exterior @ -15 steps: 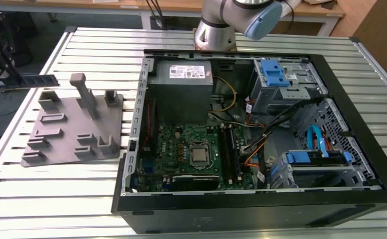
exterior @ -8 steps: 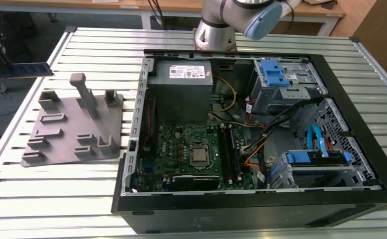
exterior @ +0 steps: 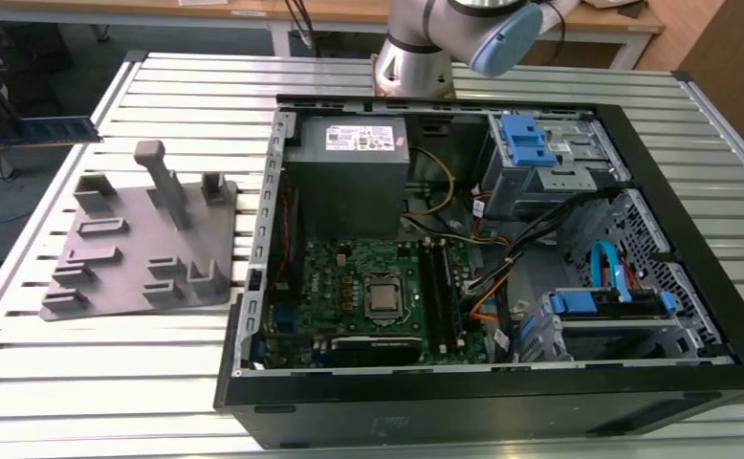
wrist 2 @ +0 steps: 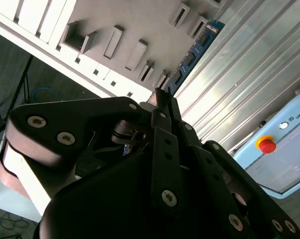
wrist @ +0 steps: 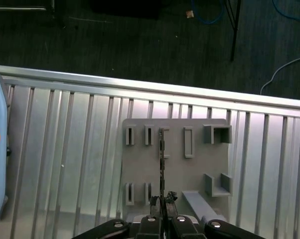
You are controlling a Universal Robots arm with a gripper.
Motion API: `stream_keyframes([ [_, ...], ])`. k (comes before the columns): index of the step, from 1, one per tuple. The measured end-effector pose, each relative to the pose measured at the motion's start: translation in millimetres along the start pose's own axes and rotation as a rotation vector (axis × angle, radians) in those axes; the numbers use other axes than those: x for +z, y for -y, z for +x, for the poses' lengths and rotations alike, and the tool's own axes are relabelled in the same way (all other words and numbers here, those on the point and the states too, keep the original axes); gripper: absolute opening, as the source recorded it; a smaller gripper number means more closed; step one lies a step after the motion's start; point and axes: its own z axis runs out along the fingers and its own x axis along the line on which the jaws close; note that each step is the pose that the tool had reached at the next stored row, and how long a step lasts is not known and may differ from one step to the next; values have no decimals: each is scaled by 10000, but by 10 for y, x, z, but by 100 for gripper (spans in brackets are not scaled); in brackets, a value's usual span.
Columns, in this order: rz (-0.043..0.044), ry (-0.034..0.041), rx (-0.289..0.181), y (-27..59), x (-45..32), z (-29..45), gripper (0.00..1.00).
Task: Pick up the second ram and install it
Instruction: 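Pick up the second ram and move it above second insertion slot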
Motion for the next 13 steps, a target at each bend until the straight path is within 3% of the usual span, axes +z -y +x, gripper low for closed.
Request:
stream_keyframes([
  [7, -2, 1, -1, 24, -2, 2, 14],
  [13, -3, 2, 0, 189, -6, 18, 14],
])
